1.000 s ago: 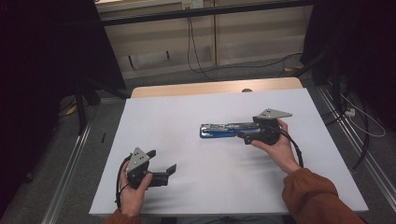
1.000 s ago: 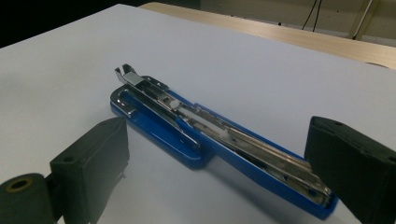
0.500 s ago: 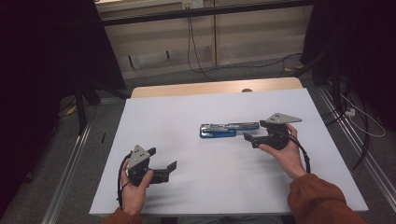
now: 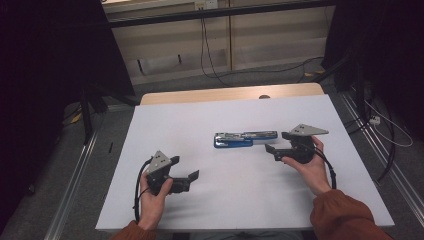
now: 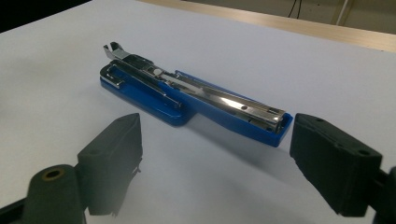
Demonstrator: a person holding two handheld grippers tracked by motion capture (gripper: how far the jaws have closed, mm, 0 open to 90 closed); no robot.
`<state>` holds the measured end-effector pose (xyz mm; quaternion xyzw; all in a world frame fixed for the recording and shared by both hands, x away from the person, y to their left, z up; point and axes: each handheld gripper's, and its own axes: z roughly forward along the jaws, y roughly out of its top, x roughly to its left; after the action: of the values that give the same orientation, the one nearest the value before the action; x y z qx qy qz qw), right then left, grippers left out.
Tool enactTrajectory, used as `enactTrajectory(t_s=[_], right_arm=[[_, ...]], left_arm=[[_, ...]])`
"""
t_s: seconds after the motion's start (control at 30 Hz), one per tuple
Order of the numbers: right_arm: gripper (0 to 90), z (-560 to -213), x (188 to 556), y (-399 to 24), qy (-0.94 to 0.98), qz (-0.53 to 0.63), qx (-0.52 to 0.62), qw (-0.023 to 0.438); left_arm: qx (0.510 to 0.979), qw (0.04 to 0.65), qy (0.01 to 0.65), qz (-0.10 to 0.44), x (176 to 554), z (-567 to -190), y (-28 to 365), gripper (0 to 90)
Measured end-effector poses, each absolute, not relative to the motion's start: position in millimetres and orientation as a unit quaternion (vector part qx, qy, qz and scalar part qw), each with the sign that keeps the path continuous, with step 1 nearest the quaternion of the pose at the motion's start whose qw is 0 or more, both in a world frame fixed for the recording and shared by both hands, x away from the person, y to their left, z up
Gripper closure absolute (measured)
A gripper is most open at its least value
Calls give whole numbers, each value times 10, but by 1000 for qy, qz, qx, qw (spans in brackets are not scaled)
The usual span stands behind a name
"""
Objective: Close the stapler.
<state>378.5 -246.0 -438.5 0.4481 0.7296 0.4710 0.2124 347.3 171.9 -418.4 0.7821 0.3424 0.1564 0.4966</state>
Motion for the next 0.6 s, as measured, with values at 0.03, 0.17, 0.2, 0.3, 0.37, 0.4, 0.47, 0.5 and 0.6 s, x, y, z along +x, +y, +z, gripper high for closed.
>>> enactTrajectory(t_s=[0.03,0.17,0.2,0.3,0.37,0.4,0.47,0.5,0.6], right_arm=[[178,-4379,3779,-2463,731,470,445,214],[188,-4380,3753,-2481,739,458,437,228],[217,-4383,3751,-2492,739,457,440,227],[247,-4384,3753,-2514,732,460,450,224],[265,-4377,3752,-2515,734,453,448,235],[269,-4373,3750,-2518,734,452,448,236],[283,-4367,3749,-2517,734,449,448,243],[292,-4365,3749,-2517,735,449,446,244],[329,-4364,3755,-2513,738,441,443,252]], left_arm=[[780,499,343,158,3495,-4183,1694,94],[777,499,349,158,3570,-4162,1601,81],[782,495,344,159,3587,-4145,1576,77],[778,505,341,152,3646,-4109,1504,76],[779,507,337,152,3695,-4110,1459,69],[778,508,336,154,3715,-4115,1443,67],[775,512,338,154,3771,-4136,1410,64],[774,513,338,153,3797,-4146,1399,64],[767,525,337,152,3858,-4152,1382,65]])
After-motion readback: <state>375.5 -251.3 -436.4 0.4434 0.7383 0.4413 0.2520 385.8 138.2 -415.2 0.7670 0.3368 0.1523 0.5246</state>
